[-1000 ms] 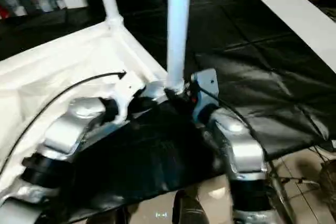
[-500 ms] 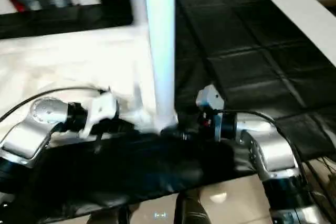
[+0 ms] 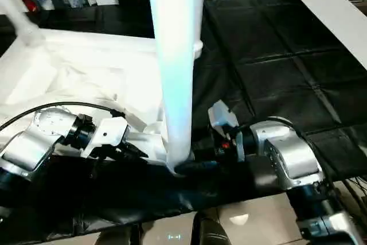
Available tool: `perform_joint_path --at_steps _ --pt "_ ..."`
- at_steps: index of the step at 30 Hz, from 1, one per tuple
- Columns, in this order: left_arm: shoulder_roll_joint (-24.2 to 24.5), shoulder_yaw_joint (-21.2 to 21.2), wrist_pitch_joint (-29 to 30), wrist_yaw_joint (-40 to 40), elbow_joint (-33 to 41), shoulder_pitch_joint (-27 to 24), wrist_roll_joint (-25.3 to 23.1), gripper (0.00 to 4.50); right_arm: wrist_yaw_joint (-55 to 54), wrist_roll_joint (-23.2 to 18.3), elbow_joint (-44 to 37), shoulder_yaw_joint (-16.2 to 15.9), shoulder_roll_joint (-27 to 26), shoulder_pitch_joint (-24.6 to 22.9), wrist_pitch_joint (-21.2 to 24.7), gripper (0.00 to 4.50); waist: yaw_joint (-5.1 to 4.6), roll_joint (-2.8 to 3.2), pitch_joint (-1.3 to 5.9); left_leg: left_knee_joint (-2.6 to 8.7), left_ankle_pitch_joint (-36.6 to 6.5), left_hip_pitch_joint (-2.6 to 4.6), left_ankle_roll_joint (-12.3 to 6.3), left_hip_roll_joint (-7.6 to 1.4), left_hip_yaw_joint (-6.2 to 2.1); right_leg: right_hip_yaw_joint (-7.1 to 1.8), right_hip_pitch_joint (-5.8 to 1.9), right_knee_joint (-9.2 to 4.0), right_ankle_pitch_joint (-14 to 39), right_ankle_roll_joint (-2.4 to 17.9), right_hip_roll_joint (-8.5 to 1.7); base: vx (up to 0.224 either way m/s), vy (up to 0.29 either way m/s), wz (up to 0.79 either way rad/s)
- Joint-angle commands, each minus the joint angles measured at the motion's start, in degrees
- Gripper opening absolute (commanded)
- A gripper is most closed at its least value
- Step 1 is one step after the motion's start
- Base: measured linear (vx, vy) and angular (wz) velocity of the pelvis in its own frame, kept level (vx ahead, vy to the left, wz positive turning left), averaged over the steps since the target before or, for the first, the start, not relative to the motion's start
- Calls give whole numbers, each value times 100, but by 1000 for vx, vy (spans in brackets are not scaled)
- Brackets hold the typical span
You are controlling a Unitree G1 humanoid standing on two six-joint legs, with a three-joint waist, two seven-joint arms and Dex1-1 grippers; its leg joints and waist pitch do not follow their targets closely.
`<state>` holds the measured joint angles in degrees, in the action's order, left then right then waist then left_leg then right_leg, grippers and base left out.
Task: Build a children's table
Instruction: Rotate leg to tighten
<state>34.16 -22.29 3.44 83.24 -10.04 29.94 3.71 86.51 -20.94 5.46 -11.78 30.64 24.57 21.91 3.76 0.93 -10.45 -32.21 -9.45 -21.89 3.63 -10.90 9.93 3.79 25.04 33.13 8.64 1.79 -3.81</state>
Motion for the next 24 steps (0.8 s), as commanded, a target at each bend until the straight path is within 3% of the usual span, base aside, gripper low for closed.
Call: perform_joint_path --at_steps 1,9,16,20,22,24 --pt "11 -440 -111 254 -125 -54 -222 0 201 -102 9 -112 67 7 -42 305 -39 -61 416 326 -748 98 -656 -232 -15 -317 -363 -296 1253 1442 -419 0 0 0" --pt "5 -414 -236 244 -294 -4 -295 0 396 -76 111 -179 116 85 -104 225 -17 -60 420 325 -729 104 -655 -236 -13 -314 -357 -294 1253 1450 -418 0 0 0" --pt "-22 -347 -133 86 -357 -3 -298 0 397 -106 32 -218 92 47 -32 212 -6 -68 418 325 -731 100 -655 -236 -12 -315 -357 -298 1303 1435 -421 0 0 0" --pt "-178 -170 424 -196 -228 -22 -120 0 41 -146 -114 -157 -29 -52 182 211 9 -70 408 331 -752 107 -618 -240 -7 -319 -353 -304 1401 1419 -420 0 0 0" --pt "-431 34 1004 -663 -106 21 11 0 -840 48 -112 -29 -359 -110 241 211 15 -64 390 342 -850 107 -560 -235 -18 -315 -346 -337 1632 1369 -433 0 0 0" --pt "-524 94 1181 -860 -82 45 13 0 -1217 156 -63 31 -515 -104 216 210 -37 -89 346 373 -1071 95 -390 -205 -37 -305 -342 -411 2289 1177 -450 0 0 0"
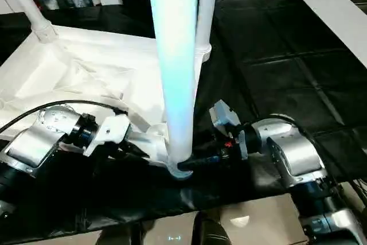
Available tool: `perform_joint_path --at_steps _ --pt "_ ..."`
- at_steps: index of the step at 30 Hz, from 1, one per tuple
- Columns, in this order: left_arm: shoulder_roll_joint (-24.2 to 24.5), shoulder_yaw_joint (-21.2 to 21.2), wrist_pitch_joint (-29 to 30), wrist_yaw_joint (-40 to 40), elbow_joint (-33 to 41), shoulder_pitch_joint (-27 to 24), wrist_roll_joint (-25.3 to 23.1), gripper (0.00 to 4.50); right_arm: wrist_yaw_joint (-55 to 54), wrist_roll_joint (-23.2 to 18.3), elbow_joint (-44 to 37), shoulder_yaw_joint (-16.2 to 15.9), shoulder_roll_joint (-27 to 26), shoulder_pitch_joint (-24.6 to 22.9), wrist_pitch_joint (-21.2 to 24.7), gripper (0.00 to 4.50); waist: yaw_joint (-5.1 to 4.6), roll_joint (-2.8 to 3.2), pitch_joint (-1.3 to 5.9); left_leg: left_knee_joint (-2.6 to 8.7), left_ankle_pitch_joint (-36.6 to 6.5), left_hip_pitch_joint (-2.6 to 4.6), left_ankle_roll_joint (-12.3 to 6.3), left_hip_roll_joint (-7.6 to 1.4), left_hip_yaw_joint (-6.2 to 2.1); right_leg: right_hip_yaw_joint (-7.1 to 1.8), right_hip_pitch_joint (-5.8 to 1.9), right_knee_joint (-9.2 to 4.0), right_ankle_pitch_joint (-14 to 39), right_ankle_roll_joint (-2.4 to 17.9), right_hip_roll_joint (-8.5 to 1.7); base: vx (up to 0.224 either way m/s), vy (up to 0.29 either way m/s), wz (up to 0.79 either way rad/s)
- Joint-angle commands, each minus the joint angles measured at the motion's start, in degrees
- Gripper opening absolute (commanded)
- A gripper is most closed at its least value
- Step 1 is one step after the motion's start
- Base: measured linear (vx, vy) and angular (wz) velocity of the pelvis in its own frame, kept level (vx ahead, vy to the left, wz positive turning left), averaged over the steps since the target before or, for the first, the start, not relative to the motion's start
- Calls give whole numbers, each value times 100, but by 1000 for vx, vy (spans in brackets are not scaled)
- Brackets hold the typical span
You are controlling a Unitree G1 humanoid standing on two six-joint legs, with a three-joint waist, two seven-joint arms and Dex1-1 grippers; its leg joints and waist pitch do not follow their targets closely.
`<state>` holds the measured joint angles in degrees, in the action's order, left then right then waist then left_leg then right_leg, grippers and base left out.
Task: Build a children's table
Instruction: Rotate leg to tighten
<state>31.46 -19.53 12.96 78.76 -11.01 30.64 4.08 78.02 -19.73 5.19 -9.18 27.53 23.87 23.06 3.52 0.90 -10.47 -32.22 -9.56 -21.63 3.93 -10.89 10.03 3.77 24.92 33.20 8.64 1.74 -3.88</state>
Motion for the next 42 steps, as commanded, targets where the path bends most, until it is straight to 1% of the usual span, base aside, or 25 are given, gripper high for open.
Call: perform_joint_path --at_steps 1,3,4,6,7,9,10,16,18,19,21,22,23,24,26,28,29,30,31,32,34,35,36,38,42 --pt "-369 -115 455 -625 55 0 -7 0 -737 109 -24 -170 -369 -24 162 210 -47 -90 345 386 -1159 63 -352 -185 -73 -291 -348 -450 2664 1015 -452 0 0 0" --pt "-831 95 1203 -1438 180 87 -42 0 -1920 257 -13 18 -993 41 558 207 -107 -83 300 408 -1280 65 -228 -172 -84 -289 -320 -482 3034 874 -436 0 0 0" --pt "-883 116 1284 -1525 195 96 -51 0 -2042 270 -16 40 -1063 49 610 206 -166 -95 301 414 -1356 50 -145 -150 -121 -263 -337 -512 3330 750 -453 0 0 0" --pt "-1059 194 1475 -1821 177 155 -105 0 -2289 323 -31 51 -1226 63 697 205 -227 -125 307 431 -1310 -9 -155 -124 -144 -242 -376 -529 3419 562 -447 0 0 0" --pt "-1337 316 1784 -2269 166 243 -188 0 -2765 458 -53 69 -1517 72 824 204 -261 -135 295 427 -1411 26 -200 -126 -127 -249 -327 -568 3516 505 -442 0 0 0" --pt "-1549 413 1968 -2616 143 300 -255 0 -3151 568 -45 86 -1753 78 909 204 -304 -135 301 398 -1376 71 -239 -103 -107 -267 -290 -589 3492 519 -446 0 0 0" --pt "-1868 556 2232 -3119 151 352 -341 0 -3963 766 2 211 -2178 93 1119 202 -319 -132 292 419 -1349 65 -276 -106 -114 -261 -280 -588 3422 528 -426 0 0 0" --pt "-2607 850 2681 -4317 361 321 -564 0 -5662 1206 4 464 -3052 120 1330 201 -374 -92 281 436 -1592 86 -227 -98 -129 -246 -234 -626 3558 400 -419 0 0 0" --pt "-2721 887 2820 -4479 488 273 -569 0 -5791 1197 -53 489 -3157 100 1217 256 -376 -75 292 450 -1572 79 -286 -105 -127 -256 -240 -605 3212 417 -403 0 0 0" --pt "-2721 879 2840 -4483 526 250 -583 0 -5809 1206 -78 505 -3178 83 1146 256 -375 -71 301 457 -1486 56 -328 -108 -123 -258 -258 -582 2930 469 -395 0 0 0" --pt "-2698 867 2862 -4473 573 222 -605 0 -5828 1226 -128 528 -3183 49 1108 283 -383 -79 306 455 -1341 41 -395 -120 -108 -273 -272 -539 2460 613 -389 0 0 0" --pt "-2649 852 2842 -4437 591 208 -622 0 -5805 1240 -157 534 -3140 22 1078 294 -383 -79 306 455 -1341 41 -395 -120 -108 -273 -272 -539 2460 613 -389 0 0 0" --pt "-2592 835 2820 -4397 613 192 -644 0 -5781 1261 -191 540 -3089 -11 1044 294 -379 -79 317 441 -1199 43 -437 -121 -93 -284 -284 -509 2156 729 -389 0 0 0" --pt "-2458 794 2740 -4288 656 161 -655 0 -5735 1218 -256 617 -3000 -59 1011 309 -386 -106 306 440 -1165 39 -460 -121 -84 -288 -280 -509 2075 754 -388 0 0 0" --pt "-2342 768 2649 -4165 686 146 -638 0 -5661 1165 -307 694 -2895 -87 977 332 -387 -124 289 445 -1114 21 -504 -120 -81 -291 -297 -494 1996 793 -393 0 0 0" --pt "-2065 737 2496 -3852 779 80 -545 0 -5350 1095 -398 752 -2573 -149 791 347 -376 -106 216 473 -1202 18 -502 -123 -99 -279 -289 -509 2118 779 -397 0 0 0" --pt "-1919 732 2415 -3663 821 33 -484 0 -5097 1023 -468 776 -2400 -190 675 357 -385 -106 212 464 -1264 31 -504 -125 -91 -292 -289 -516 2185 755 -407 0 0 0" --pt "-1807 732 2397 -3534 849 7 -447 0 -4909 970 -533 801 -2275 -215 616 357 -383 -114 183 477 -1273 12 -512 -130 -100 -293 -302 -522 2189 758 -415 0 0 0" --pt "-1753 722 2350 -3466 850 -3 -441 0 -4831 944 -557 813 -2223 -225 606 380 -394 -122 187 467 -1223 -1 -523 -119 -100 -292 -317 -509 2143 769 -411 0 0 0" --pt "-1564 693 2214 -3229 853 -38 -400 0 -4522 857 -649 838 -2023 -272 552 380 -395 -123 195 458 -1141 -2 -529 -116 -97 -297 -324 -495 2056 796 -417 0 0 0" --pt "-1407 677 2144 -3065 839 -61 -369 0 -4227 801 -725 827 -1817 -323 503 391 -420 -108 191 442 -895 -21 -616 -116 -98 -298 -342 -448 1628 929 -409 0 0 0" --pt "-1269 661 1986 -2903 818 -79 -342 0 -3983 758 -784 804 -1640 -367 471 402 -406 -55 186 412 -695 6 -709 -123 -82 -306 -322 -415 1201 1062 -402 0 0 0" --pt "-1063 645 1836 -2620 806 -112 -258 0 -3595 633 -854 772 -1370 -429 410 422 -405 -60 194 389 -412 -26 -875 -115 -76 -294 -350 -356 611 1241 -380 0 0 0" --pt "-954 623 1687 -2438 806 -137 -210 0 -3338 526 -898 757 -1210 -456 382 435 -407 -67 173 382 -400 -27 -954 -116 -67 -295 -355 -344 485 1328 -389 0 0 0" --pt "-491 488 1273 -1526 909 -316 93 0 -2457 180 -984 702 -731 -499 322 443 -378 -26 127 390 -439 13 -1019 -160 -69 -291 -344 -336 665 1449 -398 0 0 0"
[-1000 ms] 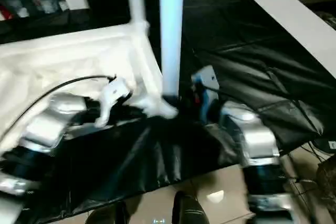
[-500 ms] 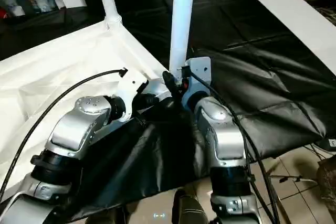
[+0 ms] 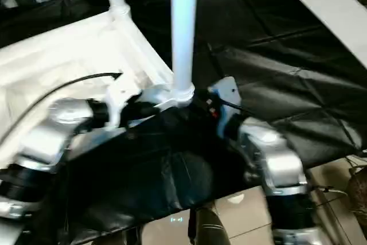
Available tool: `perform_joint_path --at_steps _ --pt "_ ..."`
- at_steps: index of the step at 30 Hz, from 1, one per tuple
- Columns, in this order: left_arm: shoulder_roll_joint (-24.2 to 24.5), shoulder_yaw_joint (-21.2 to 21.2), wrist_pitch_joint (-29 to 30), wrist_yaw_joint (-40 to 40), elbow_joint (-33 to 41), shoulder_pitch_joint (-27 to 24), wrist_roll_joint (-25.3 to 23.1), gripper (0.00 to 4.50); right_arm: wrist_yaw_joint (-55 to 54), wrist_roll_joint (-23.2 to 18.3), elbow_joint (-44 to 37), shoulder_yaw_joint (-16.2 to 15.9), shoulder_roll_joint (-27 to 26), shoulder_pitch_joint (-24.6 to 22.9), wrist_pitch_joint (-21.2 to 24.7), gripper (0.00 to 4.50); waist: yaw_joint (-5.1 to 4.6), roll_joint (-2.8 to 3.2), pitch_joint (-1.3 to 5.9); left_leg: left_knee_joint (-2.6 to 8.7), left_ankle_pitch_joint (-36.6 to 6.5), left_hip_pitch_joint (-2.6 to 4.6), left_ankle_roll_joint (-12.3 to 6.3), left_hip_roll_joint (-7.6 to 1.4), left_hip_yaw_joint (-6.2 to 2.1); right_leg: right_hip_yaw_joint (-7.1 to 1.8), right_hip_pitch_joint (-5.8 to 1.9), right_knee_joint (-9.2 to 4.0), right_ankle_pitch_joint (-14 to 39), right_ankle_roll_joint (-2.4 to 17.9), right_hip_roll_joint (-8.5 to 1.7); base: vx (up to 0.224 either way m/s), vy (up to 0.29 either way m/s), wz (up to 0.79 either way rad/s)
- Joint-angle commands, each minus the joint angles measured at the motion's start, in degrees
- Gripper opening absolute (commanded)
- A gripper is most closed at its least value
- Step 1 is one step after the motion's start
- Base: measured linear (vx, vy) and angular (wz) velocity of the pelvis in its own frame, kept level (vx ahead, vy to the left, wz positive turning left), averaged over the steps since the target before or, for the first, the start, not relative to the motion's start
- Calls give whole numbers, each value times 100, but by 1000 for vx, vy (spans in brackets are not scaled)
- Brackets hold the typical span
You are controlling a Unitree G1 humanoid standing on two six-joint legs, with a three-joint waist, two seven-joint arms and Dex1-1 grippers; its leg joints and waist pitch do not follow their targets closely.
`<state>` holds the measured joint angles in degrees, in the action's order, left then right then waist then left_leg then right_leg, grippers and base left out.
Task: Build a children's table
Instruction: Rotate leg to tighten
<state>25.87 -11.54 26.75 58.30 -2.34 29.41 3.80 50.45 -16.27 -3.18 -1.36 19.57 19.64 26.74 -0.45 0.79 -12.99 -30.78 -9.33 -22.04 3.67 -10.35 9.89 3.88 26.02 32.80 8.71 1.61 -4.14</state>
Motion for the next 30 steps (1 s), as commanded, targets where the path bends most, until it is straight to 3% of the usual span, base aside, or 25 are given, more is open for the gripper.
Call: perform_joint_path --at_steps 1,6,11,14,15,16,21,22,30 --pt "151 -345 -165 652 58 -223 159 0 449 -230 -153 -85 139 -72 -33 443 34 -19 365 252 -465 67 -980 -225 -56 -306 -446 -284 662 1496 -374 0 0 0" --pt "597 -543 -564 1354 99 -347 280 0 1344 -640 -156 -193 533 42 169 443 103 -14 339 258 -467 113 -979 -255 -38 -328 -428 -263 614 1612 -388 0 0 0" --pt "836 -644 -789 1811 54 -325 340 0 2042 -930 -109 -383 847 210 329 443 164 -50 351 250 -439 122 -937 -263 -31 -341 -432 -254 701 1652 -405 0 0 0" --pt "884 -680 -828 1912 48 -308 348 0 2204 -940 -57 -458 907 298 335 443 208 -52 356 246 -493 129 -867 -269 -26 -345 -417 -259 888 1637 -415 0 0 0" --pt "903 -707 -844 1952 53 -298 349 0 2243 -882 -5 -526 922 356 298 443 218 -65 399 233 -404 129 -834 -268 -28 -345 -435 -230 814 1653 -411 0 0 0" --pt "909 -718 -846 1964 59 -295 354 0 2262 -862 16 -559 930 378 289 443 220 -62 398 232 -382 128 -830 -268 -30 -344 -430 -225 783 1664 -411 0 0 0" --pt "939 -799 -832 2097 135 -294 411 0 2603 -938 112 -796 1025 497 439 443 234 -79 433 197 -164 105 -946 -253 -19 -347 -456 -179 448 1750 -402 0 0 0" --pt "942 -814 -844 2115 139 -294 412 0 2658 -961 139 -820 1038 517 441 417 234 -79 433 197 -164 105 -946 -253 -19 -347 -456 -179 448 1750 -402 0 0 0" --pt "975 -890 -902 2147 135 -284 379 0 3003 -1037 374 -1010 1138 693 543 356 256 -102 467 169 -163 109 -955 -253 -15 -344 -454 -170 606 1736 -402 0 0 0"
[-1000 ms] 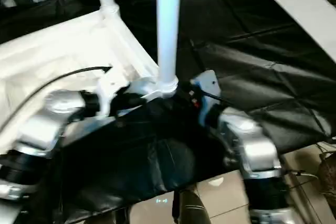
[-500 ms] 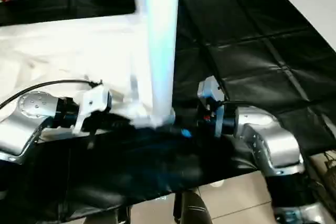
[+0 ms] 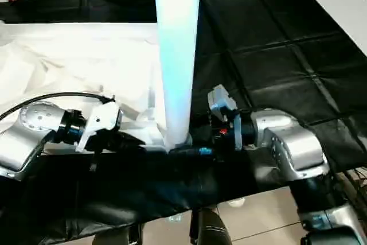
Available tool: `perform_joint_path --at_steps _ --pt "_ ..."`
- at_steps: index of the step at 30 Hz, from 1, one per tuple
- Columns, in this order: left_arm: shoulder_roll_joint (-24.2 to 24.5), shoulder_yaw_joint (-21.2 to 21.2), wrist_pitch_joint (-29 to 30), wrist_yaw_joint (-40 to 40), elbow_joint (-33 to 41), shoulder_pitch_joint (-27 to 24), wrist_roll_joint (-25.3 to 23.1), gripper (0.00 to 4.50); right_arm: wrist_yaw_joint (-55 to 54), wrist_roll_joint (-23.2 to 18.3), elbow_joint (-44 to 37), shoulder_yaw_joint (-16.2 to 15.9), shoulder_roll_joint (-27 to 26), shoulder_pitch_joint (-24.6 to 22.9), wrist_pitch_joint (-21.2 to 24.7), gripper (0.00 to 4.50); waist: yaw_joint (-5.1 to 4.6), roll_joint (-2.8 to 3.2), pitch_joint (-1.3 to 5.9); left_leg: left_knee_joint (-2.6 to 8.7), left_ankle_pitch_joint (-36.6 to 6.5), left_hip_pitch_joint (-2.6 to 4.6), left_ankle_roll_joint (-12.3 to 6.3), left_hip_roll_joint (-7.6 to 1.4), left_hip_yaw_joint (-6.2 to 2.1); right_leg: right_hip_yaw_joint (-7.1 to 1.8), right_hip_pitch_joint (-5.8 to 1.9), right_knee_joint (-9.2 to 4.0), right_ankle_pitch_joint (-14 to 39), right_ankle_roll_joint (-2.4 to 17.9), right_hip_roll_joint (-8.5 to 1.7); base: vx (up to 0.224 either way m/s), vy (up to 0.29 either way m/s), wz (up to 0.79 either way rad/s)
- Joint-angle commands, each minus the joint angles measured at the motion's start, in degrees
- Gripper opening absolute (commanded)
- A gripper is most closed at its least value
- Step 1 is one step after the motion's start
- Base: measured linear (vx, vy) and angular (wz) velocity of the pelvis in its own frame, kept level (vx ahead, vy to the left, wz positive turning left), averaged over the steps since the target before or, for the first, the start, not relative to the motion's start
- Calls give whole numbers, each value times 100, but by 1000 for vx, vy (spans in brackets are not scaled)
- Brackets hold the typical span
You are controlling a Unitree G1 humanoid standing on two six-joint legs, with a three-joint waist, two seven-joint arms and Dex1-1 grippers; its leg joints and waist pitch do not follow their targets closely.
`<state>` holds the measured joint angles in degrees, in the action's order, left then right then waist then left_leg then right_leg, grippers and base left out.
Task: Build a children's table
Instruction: Rotate leg to tighten
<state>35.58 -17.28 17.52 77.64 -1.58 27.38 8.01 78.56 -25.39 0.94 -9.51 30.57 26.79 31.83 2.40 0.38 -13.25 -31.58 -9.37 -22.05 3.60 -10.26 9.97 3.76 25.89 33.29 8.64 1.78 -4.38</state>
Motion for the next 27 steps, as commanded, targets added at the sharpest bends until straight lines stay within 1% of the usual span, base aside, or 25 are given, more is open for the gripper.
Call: perform_joint_path --at_steps 1,2,4,7,8,10,11,12,13,14,16,18,19,20,25,26,27 --pt "3 -322 26 213 62 -82 -43 0 226 -127 -24 -202 40 -12 45 345 -24 -69 496 247 -153 105 -949 -261 -25 -330 -446 -216 622 1715 -378 0 0 0" --pt "8 -323 24 211 61 -84 -48 0 239 -128 -17 -210 34 1 52 345 -22 -64 500 243 -151 102 -950 -259 -25 -329 -446 -214 626 1716 -378 0 0 0" --pt "17 -323 13 211 54 -87 -61 0 268 -129 4 -236 28 27 57 323 -22 -70 498 239 -171 97 -936 -257 -27 -329 -445 -216 660 1709 -378 0 0 0" --pt "23 -333 5 199 47 -83 -64 0 308 -138 26 -257 33 42 66 291 -17 -72 496 240 -282 94 -870 -250 -28 -331 -446 -236 878 1658 -383 0 0 0" --pt "24 -336 5 195 45 -82 -61 0 323 -139 32 -263 34 47 71 291 -16 -72 497 240 -290 97 -861 -252 -29 -331 -445 -237 893 1651 -382 0 0 0" --pt "29 -347 0 185 37 -77 -57 0 351 -143 39 -273 34 55 89 267 -13 -73 503 237 -283 99 -851 -250 -28 -331 -443 -233 886 1646 -376 0 0 0" --pt "28 -349 3 183 36 -74 -57 0 364 -142 38 -276 33 56 95 267 -10 -66 502 235 -267 100 -857 -250 -28 -332 -441 -228 847 1651 -373 0 0 0" --pt "26 -349 9 180 32 -69 -57 0 371 -142 37 -278 31 57 101 257 -8 -74 506 231 -253 103 -866 -248 -24 -333 -441 -226 815 1654 -370 0 0 0" --pt "26 -347 13 178 31 -67 -56 0 370 -145 32 -282 30 58 108 251 -1 -64 507 229 -219 97 -878 -247 -29 -332 -445 -216 778 1661 -370 0 0 0" --pt "25 -347 13 177 30 -67 -56 0 370 -145 31 -283 30 57 109 244 0 -67 510 226 -209 98 -883 -247 -26 -333 -444 -216 762 1664 -369 0 0 0" --pt "18 -344 17 161 5 -66 -59 0 368 -147 15 -304 22 48 113 236 12 -38 519 220 -223 95 -875 -245 -30 -329 -448 -214 756 1687 -370 0 0 0" --pt "9 -349 12 138 -11 -68 -74 0 365 -151 4 -314 14 37 115 235 17 -49 515 221 -284 93 -848 -245 -29 -330 -449 -221 807 1695 -370 0 0 0" --pt "-2 -355 15 118 -10 -74 -80 0 360 -153 -7 -317 6 18 117 234 20 -48 525 219 -309 91 -828 -246 -31 -329 -454 -223 833 1697 -371 0 0 0" --pt "-7 -358 17 107 -7 -79 -82 0 358 -154 -12 -318 2 6 118 232 22 -46 520 220 -335 94 -817 -250 -32 -331 -449 -224 858 1698 -374 0 0 0" --pt "-20 -338 50 54 -12 -63 -89 0 349 -171 -73 -333 21 -70 124 231 29 -53 510 223 -479 87 -723 -244 -38 -335 -448 -244 1089 1634 -376 0 0 0" --pt "-24 -329 59 21 -29 -59 -105 0 342 -175 -86 -337 20 -90 125 230 29 -64 537 216 -447 90 -718 -243 -38 -337 -458 -231 1070 1629 -378 0 0 0" --pt "-24 -328 59 20 -29 -59 -106 0 341 -175 -87 -337 20 -91 125 230 30 -63 535 215 -435 85 -719 -241 -39 -336 -457 -232 1066 1625 -375 0 0 0"
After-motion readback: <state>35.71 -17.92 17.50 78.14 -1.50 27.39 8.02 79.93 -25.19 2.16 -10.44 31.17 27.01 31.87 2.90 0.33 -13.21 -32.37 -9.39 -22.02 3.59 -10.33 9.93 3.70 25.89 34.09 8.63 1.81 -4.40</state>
